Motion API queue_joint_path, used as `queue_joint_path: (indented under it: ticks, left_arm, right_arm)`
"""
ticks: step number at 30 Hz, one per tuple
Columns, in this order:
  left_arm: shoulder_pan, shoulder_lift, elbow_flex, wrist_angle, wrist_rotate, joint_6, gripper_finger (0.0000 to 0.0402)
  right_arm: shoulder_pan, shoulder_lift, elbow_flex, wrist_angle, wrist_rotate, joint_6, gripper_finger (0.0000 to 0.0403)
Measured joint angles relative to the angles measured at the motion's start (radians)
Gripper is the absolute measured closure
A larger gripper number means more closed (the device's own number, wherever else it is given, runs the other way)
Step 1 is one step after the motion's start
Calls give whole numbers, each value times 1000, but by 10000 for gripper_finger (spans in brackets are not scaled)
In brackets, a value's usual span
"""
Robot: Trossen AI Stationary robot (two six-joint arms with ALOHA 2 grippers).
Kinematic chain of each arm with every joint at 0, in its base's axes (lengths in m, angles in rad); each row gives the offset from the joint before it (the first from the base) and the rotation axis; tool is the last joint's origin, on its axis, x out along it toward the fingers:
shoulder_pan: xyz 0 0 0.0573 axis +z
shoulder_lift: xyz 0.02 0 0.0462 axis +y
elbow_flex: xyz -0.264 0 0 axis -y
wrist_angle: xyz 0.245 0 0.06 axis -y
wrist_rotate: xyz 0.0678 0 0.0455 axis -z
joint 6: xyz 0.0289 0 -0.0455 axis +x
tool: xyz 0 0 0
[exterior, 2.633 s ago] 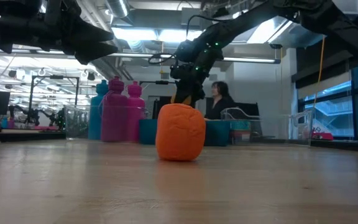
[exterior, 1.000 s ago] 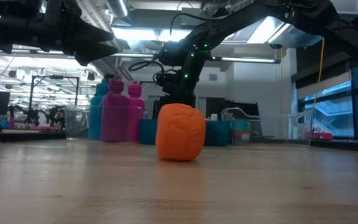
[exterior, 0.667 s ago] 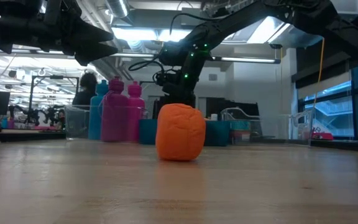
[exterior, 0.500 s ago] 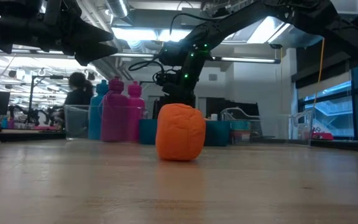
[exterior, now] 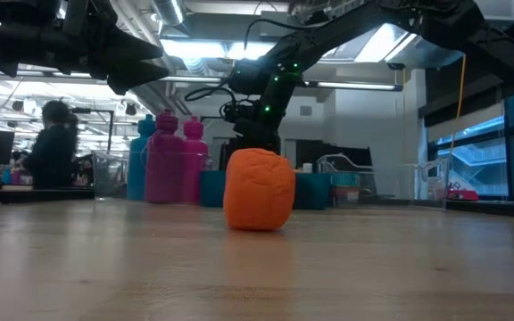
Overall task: Pick & Place Food Item
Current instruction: Stack the blue can on top of the yellow blue can in the right transparent bin
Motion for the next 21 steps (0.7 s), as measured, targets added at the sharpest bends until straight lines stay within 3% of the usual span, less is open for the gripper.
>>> queue_joint_path:
  ticks: [13,21]
  left_arm:
    - [0,0,0,0,-5,-3,109]
    - [0,0,0,-4,-6,-3,109]
  right_arm:
    - [22,-111,0,89,-2,17,94]
    - [56,-244,-3,163,-56,68,137]
